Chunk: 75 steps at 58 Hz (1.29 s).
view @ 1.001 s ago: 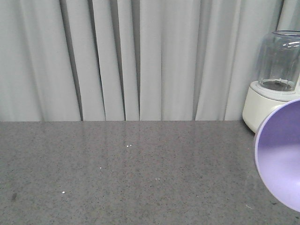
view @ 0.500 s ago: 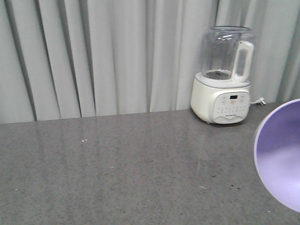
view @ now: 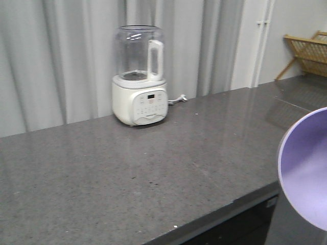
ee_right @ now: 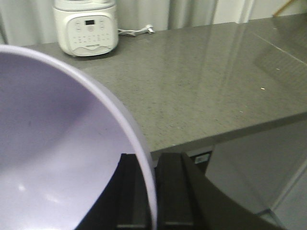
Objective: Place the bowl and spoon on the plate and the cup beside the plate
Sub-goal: 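Drive the base, holding spoon and bowl, to the counter with the blue plate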
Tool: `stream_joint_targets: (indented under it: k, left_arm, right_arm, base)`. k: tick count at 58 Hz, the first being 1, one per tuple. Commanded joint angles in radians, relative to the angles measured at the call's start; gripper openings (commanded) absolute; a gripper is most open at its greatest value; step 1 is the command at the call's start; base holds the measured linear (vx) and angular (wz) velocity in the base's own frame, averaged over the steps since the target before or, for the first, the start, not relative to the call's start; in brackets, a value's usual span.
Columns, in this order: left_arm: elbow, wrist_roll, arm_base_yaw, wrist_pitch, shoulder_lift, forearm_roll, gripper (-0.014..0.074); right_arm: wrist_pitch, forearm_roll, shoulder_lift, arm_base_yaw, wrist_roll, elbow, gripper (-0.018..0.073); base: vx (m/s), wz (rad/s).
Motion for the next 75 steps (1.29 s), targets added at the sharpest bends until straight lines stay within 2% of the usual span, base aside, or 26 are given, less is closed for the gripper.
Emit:
stream_joint_targets:
  k: [1,33,75]
  left_arm:
    - [-0.024,0.0,-0.005,-0.079,0.006,-0.006,-0.0003]
    - [-0.024,0.0,-0.005,-0.079,0.005,-0.006,-0.0003]
    - [-0.024,0.0,-0.005,-0.079,0.005,-0.006,-0.0003]
  right_arm:
    - [-0.089,0.007,-0.002,-0.003,-0.008,-0.027,-0.0009]
    - [-0.089,0.007,-0.005,-0.003,-0.008,-0.027,-0.0009]
    - [-0.089,0.007,-0.005,-0.003,-0.008,-0.027,-0.0009]
  base:
    - [-0.04,-0.7]
    - [0.05,-0.67]
    - [0.23,-0.61]
